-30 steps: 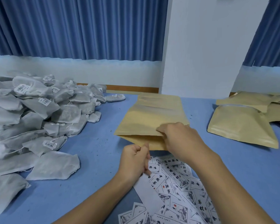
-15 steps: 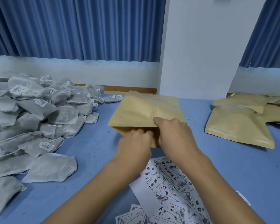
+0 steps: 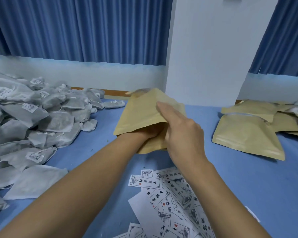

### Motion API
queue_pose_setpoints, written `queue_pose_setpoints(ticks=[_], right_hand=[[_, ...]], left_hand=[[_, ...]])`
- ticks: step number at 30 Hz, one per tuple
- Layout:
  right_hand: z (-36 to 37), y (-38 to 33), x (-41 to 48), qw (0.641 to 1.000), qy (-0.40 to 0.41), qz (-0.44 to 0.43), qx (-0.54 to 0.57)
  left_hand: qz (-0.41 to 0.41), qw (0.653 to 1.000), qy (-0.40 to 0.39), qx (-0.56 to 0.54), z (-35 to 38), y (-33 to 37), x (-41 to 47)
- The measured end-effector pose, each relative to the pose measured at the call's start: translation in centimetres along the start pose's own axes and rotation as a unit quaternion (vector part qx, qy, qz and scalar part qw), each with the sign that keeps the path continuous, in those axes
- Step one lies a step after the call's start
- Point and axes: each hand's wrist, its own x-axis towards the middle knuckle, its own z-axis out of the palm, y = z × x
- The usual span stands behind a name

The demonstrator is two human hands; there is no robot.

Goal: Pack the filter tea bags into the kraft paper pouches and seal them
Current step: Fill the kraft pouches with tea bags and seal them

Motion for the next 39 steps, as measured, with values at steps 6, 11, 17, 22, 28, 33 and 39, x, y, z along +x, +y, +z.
queue_pose_setpoints(ticks=[6,11,17,22,28,33,39], right_hand=[[1.2,1.6,0.4,0.994,-0.066,0.066,-0.053],[0.9,1.6,0.4,0.992,-0.071,0.057,-0.084],[1.2,0.8,0.3,0.982,-0.13,0.041,-0.129],[1.4,0.7,0.2,0.979,-0.134,0.044,-0.145],[1.3,0.7,0.3,0.977,-0.157,0.046,-0.138],[1.4,0.8,0.2,0.976,-0.163,0.038,-0.143],[1.5,0.8,0.1,0.975,-0.165,0.038,-0.144]], left_hand=[[0.008,0.996,0.079,0.047,0.4,2.9,-3.3],[0.224,0.918,0.327,-0.025,4.4,0.7,-9.9],[0.101,0.993,0.052,-0.026,7.6,-0.9,-11.3],[0.106,0.992,0.022,0.06,8.5,-0.4,-10.5],[0.133,0.975,0.019,0.176,8.4,0.3,-11.1],[0.122,0.974,-0.035,0.19,7.3,0.5,-11.4],[0.184,0.939,-0.003,0.29,7.3,1.4,-12.3]])
